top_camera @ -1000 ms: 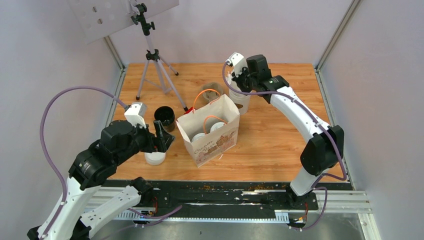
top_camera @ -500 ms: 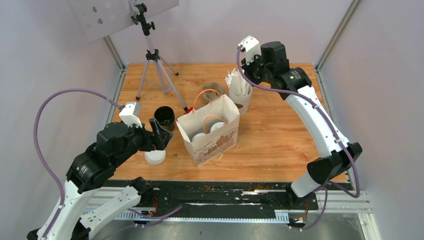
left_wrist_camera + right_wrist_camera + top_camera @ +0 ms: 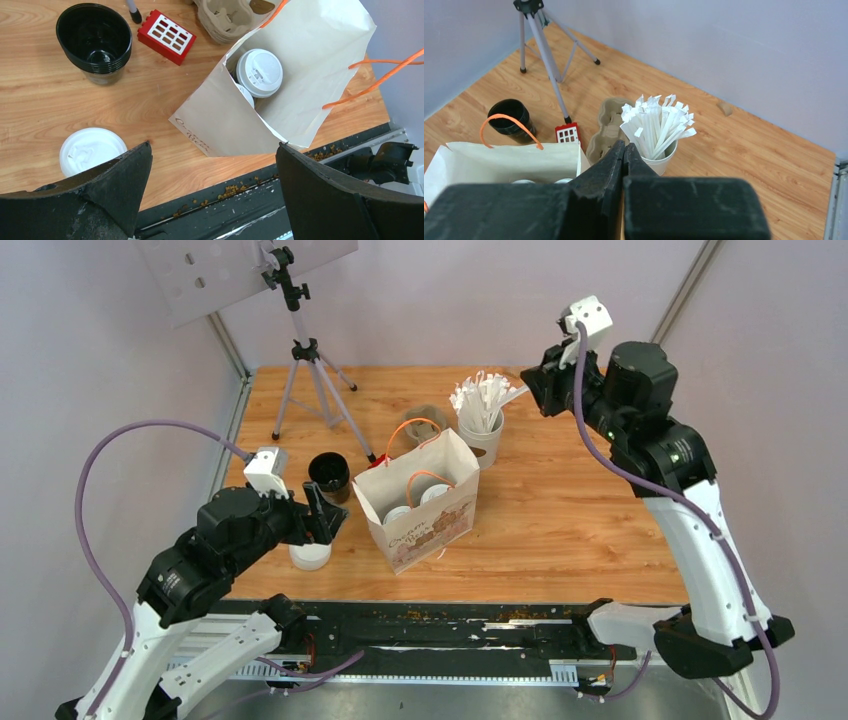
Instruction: Pack the takeout coffee
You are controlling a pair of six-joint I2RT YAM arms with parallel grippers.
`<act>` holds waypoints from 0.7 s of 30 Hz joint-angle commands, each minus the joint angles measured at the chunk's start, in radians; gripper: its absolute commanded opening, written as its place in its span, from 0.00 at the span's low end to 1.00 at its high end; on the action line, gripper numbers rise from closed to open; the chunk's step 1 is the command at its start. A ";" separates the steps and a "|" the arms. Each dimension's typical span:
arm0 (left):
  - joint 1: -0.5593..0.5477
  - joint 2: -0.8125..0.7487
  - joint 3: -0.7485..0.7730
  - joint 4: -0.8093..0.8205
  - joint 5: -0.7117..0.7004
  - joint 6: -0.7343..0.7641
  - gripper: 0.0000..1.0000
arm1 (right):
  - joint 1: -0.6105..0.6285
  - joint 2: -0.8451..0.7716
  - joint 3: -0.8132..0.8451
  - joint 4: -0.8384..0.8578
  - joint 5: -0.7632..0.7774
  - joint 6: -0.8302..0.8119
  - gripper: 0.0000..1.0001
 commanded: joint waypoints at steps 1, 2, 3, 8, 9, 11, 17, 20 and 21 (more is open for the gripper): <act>-0.004 -0.004 -0.009 0.055 0.012 0.028 1.00 | -0.002 -0.059 -0.060 0.085 0.068 0.021 0.00; -0.004 -0.003 -0.010 0.059 0.016 0.029 1.00 | -0.002 -0.065 -0.069 0.083 0.072 0.018 0.00; -0.005 -0.001 -0.008 0.063 0.020 0.031 1.00 | -0.002 -0.067 -0.072 0.078 0.070 0.019 0.00; -0.005 0.004 0.005 0.049 0.027 0.043 1.00 | -0.002 -0.079 -0.058 0.076 0.015 0.040 0.00; -0.005 0.002 0.006 0.045 0.028 0.044 1.00 | -0.003 -0.087 -0.059 0.086 -0.004 0.044 0.00; -0.005 -0.003 0.007 0.042 0.025 0.045 1.00 | -0.003 -0.105 -0.056 0.101 -0.034 0.061 0.00; -0.004 -0.012 0.008 0.038 0.023 0.039 1.00 | -0.002 -0.141 0.000 -0.012 -0.042 0.105 0.00; -0.004 -0.012 0.006 0.043 0.026 0.044 1.00 | -0.002 -0.176 0.011 -0.047 -0.052 0.134 0.00; -0.004 -0.013 0.004 0.045 0.028 0.047 1.00 | -0.002 -0.187 0.013 -0.052 -0.062 0.150 0.00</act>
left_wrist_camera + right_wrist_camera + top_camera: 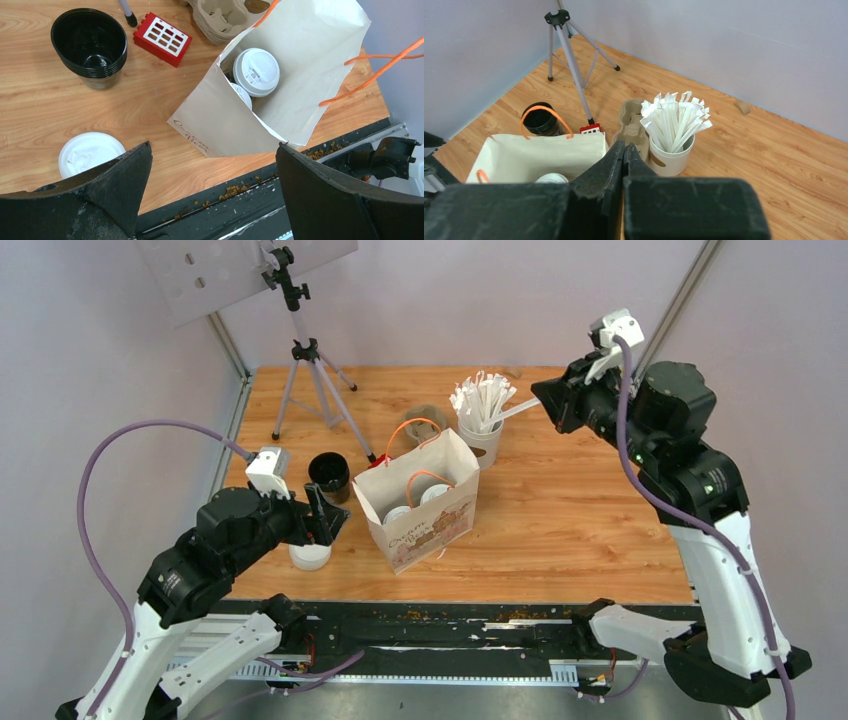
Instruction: Pack the takeout coffee
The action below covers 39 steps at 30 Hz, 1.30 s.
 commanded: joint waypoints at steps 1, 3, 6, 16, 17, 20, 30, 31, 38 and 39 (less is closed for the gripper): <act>-0.004 -0.009 0.011 0.032 0.014 0.025 1.00 | -0.002 -0.076 0.048 -0.034 -0.046 0.091 0.00; -0.004 -0.009 0.003 0.047 0.026 0.023 1.00 | -0.002 -0.101 0.023 -0.016 -0.085 0.133 0.00; -0.004 -0.004 0.001 0.066 0.038 0.016 1.00 | -0.002 -0.125 -0.028 0.029 -0.147 0.191 0.00; -0.004 -0.014 -0.006 0.063 0.050 0.021 1.00 | -0.001 -0.122 -0.275 0.304 -0.287 0.398 0.00; -0.005 -0.017 -0.008 0.059 0.047 0.019 1.00 | 0.000 -0.114 -0.296 0.332 -0.299 0.417 0.00; -0.004 -0.026 -0.016 0.047 0.040 0.009 1.00 | 0.004 -0.083 -0.352 0.401 -0.341 0.484 0.00; -0.004 -0.031 -0.002 0.014 0.009 0.013 1.00 | 0.123 0.056 -0.431 0.526 -0.370 0.592 0.01; -0.005 -0.033 -0.006 0.014 0.008 0.009 1.00 | 0.135 0.064 -0.431 0.527 -0.365 0.592 0.01; -0.005 -0.050 -0.030 0.019 0.013 -0.004 1.00 | 0.180 0.130 -0.430 0.530 -0.363 0.598 0.03; -0.005 -0.050 -0.031 0.024 0.014 -0.004 1.00 | 0.181 0.133 -0.430 0.529 -0.357 0.592 0.05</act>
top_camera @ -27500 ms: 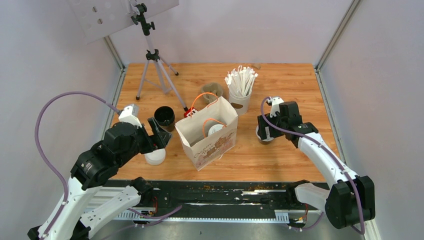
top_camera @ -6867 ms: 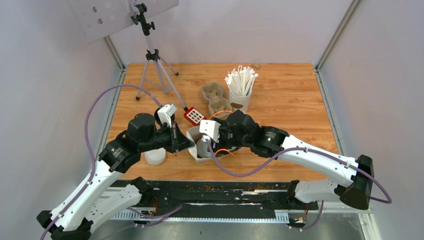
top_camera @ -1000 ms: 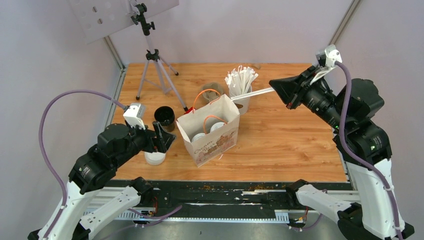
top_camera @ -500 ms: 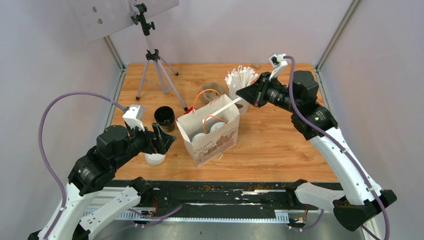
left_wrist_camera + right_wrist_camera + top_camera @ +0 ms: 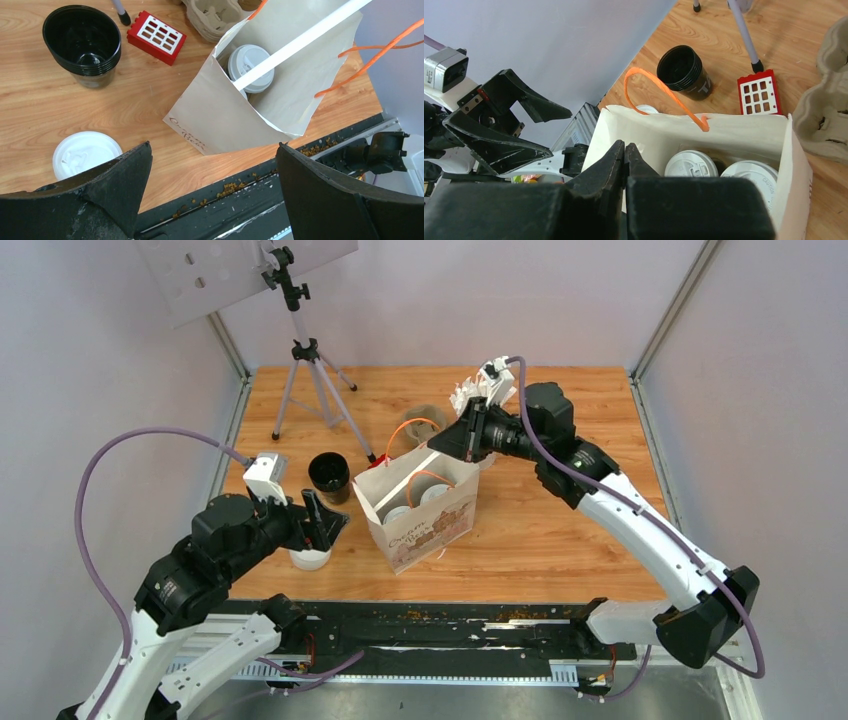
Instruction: Pack the takeout coffee
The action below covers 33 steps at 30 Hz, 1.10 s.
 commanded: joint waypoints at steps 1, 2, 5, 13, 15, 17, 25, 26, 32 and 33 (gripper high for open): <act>-0.005 -0.010 -0.008 0.024 -0.007 -0.003 1.00 | 0.014 0.016 0.008 0.054 0.005 0.012 0.09; -0.004 -0.009 -0.008 0.029 -0.003 0.002 1.00 | 0.013 0.025 0.020 0.033 0.011 0.003 0.13; -0.004 -0.008 -0.009 0.031 -0.002 0.001 1.00 | 0.012 0.070 0.135 -0.105 0.023 -0.071 0.33; -0.004 -0.007 -0.008 0.005 -0.009 0.029 1.00 | -0.047 0.052 0.268 -0.258 0.134 -0.262 0.52; -0.004 -0.015 -0.014 -0.002 -0.012 0.028 1.00 | -0.080 0.022 0.236 -0.211 0.178 -0.324 0.53; -0.004 -0.027 -0.028 0.003 -0.014 0.021 1.00 | -0.107 -0.003 0.193 -0.154 0.210 -0.412 0.53; -0.004 -0.018 -0.029 -0.005 0.000 0.032 1.00 | -0.215 0.087 0.098 -0.067 0.133 -0.766 0.55; -0.004 -0.014 -0.025 -0.007 0.003 0.034 1.00 | -0.222 0.106 0.092 -0.061 0.098 -0.800 0.56; -0.004 -0.005 -0.011 -0.040 0.003 0.033 1.00 | -0.243 0.167 -0.020 0.074 0.000 -0.935 0.55; -0.004 -0.003 -0.006 -0.045 0.001 0.032 1.00 | -0.243 0.173 -0.036 0.104 0.001 -0.940 0.55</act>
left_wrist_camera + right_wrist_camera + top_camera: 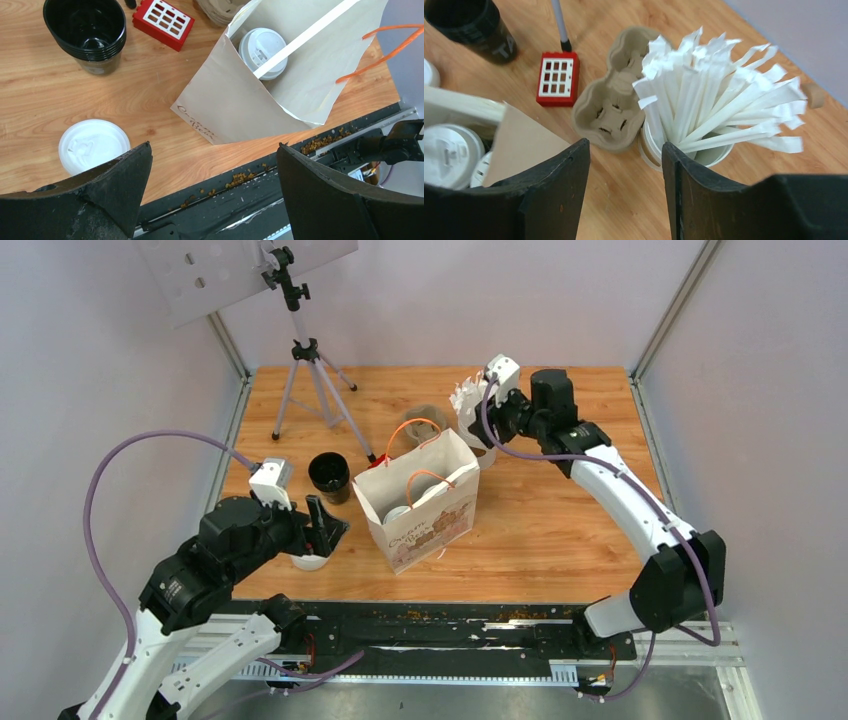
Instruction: Pack the takeout coffee
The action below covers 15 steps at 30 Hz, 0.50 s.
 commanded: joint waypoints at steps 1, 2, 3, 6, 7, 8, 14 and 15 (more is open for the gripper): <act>-0.004 0.015 0.037 -0.020 -0.004 0.017 1.00 | -0.006 0.014 -0.058 0.182 -0.076 -0.122 0.54; -0.004 0.017 0.041 -0.026 -0.012 0.019 1.00 | -0.007 0.016 -0.076 0.213 -0.080 -0.130 0.54; -0.004 0.017 0.041 -0.031 -0.022 0.018 1.00 | -0.008 0.017 -0.094 0.244 -0.081 -0.143 0.55; -0.004 0.014 0.031 -0.032 -0.045 0.006 1.00 | -0.006 0.024 -0.123 0.306 -0.067 -0.169 0.57; -0.004 0.014 0.028 -0.030 -0.048 0.003 1.00 | -0.008 0.031 -0.120 0.311 -0.060 -0.177 0.58; -0.005 0.015 0.027 -0.027 -0.050 -0.001 1.00 | -0.008 0.038 -0.114 0.312 -0.055 -0.183 0.59; -0.004 0.050 0.031 0.008 -0.067 -0.015 1.00 | -0.007 0.080 -0.069 0.276 -0.054 -0.217 0.60; -0.004 0.064 0.035 0.014 -0.064 -0.007 1.00 | -0.007 0.079 -0.075 0.280 -0.056 -0.222 0.60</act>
